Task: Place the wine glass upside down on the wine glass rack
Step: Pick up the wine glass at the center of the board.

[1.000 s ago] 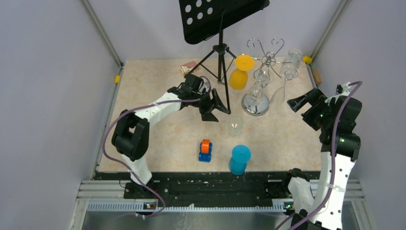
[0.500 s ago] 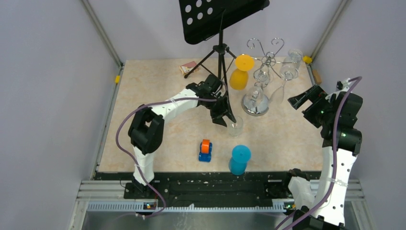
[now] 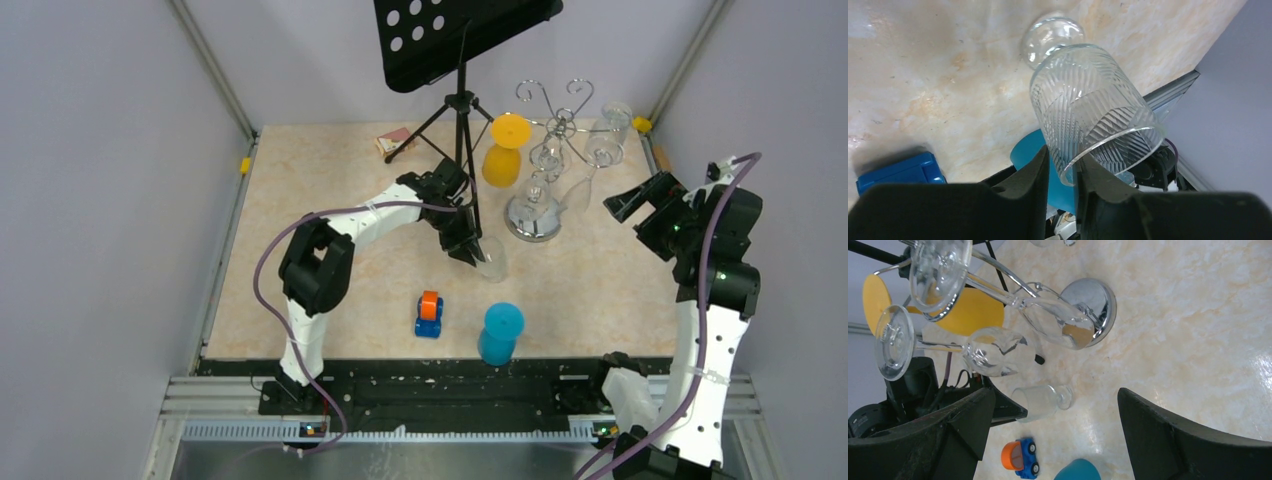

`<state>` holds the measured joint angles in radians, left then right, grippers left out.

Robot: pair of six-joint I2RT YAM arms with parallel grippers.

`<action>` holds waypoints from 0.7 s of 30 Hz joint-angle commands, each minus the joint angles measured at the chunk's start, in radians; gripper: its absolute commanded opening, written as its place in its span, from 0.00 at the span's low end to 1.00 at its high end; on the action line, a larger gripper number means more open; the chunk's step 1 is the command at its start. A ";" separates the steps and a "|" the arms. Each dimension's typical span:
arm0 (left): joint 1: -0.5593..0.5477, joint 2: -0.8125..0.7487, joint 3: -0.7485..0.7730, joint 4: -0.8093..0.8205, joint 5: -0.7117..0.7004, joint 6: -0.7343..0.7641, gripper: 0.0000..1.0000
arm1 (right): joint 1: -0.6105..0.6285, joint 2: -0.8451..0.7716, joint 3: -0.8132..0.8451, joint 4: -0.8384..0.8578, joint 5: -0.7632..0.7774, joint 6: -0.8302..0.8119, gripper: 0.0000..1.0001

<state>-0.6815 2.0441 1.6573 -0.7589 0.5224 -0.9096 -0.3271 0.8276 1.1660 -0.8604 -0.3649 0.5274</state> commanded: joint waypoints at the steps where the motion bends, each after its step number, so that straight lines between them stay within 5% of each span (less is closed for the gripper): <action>1: 0.002 0.026 0.023 -0.045 -0.062 0.032 0.25 | 0.008 0.007 0.068 0.026 -0.003 0.000 0.94; 6: 0.002 0.034 0.042 -0.083 -0.083 0.059 0.21 | 0.008 0.009 0.070 0.030 -0.006 0.003 0.94; 13: 0.003 0.025 0.043 -0.082 -0.084 0.093 0.00 | 0.009 0.012 0.089 0.023 -0.003 -0.001 0.93; 21: 0.011 -0.063 -0.009 -0.062 -0.088 0.122 0.00 | 0.008 0.044 0.179 0.009 0.005 -0.018 0.92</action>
<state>-0.6788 2.0769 1.6718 -0.8154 0.4618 -0.8188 -0.3271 0.8589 1.2568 -0.8619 -0.3626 0.5236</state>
